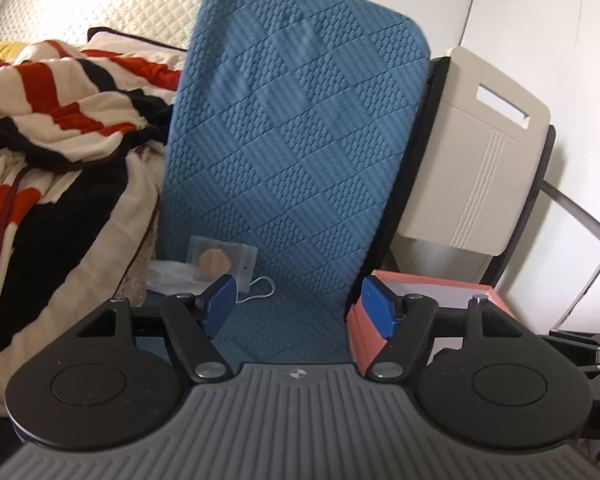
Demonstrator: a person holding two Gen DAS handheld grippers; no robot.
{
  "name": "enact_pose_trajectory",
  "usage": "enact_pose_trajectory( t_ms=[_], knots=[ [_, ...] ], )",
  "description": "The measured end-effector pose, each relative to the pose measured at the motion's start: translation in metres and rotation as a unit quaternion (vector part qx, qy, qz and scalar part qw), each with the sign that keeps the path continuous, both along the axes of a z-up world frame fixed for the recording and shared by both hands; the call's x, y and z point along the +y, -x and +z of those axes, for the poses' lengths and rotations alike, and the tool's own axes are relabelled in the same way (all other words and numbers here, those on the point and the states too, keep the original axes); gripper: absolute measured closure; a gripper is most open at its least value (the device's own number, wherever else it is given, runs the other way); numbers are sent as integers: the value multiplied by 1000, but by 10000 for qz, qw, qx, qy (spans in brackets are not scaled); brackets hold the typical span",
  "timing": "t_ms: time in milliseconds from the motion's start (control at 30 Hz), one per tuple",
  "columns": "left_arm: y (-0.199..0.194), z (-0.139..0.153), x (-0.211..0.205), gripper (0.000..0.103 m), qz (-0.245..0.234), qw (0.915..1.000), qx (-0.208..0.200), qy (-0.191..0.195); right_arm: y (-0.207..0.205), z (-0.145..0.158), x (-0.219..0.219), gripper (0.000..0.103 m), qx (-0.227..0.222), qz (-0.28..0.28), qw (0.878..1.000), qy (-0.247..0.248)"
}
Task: Organize soft objects
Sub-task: 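Withdraw both open tools from the box back over the cushion, then move the left tool to the clear pad packet while the right closes on the mask ear loop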
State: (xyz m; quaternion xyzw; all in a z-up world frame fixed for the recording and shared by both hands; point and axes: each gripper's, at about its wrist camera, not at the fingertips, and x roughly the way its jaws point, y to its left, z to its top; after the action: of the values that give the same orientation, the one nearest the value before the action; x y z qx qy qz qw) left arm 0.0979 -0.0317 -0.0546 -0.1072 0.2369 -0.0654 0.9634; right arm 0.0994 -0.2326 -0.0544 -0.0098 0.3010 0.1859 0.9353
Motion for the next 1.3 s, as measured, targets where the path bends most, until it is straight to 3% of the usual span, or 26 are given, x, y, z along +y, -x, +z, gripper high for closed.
enact_pose_trajectory(
  t_ms=[433,800,1300],
  knots=[
    [2,-66,28,28,104,9995,303,-51,-11,-69,36,47,177,332,9993,-46],
    [-3,-107,39,28,-152,9980,606,9,-18,-102,44,47,250,126,9996,-26],
    [-83,-130,49,28,-133,9955,933,-81,-64,-113,46,48,385,215,9988,-199]
  ],
)
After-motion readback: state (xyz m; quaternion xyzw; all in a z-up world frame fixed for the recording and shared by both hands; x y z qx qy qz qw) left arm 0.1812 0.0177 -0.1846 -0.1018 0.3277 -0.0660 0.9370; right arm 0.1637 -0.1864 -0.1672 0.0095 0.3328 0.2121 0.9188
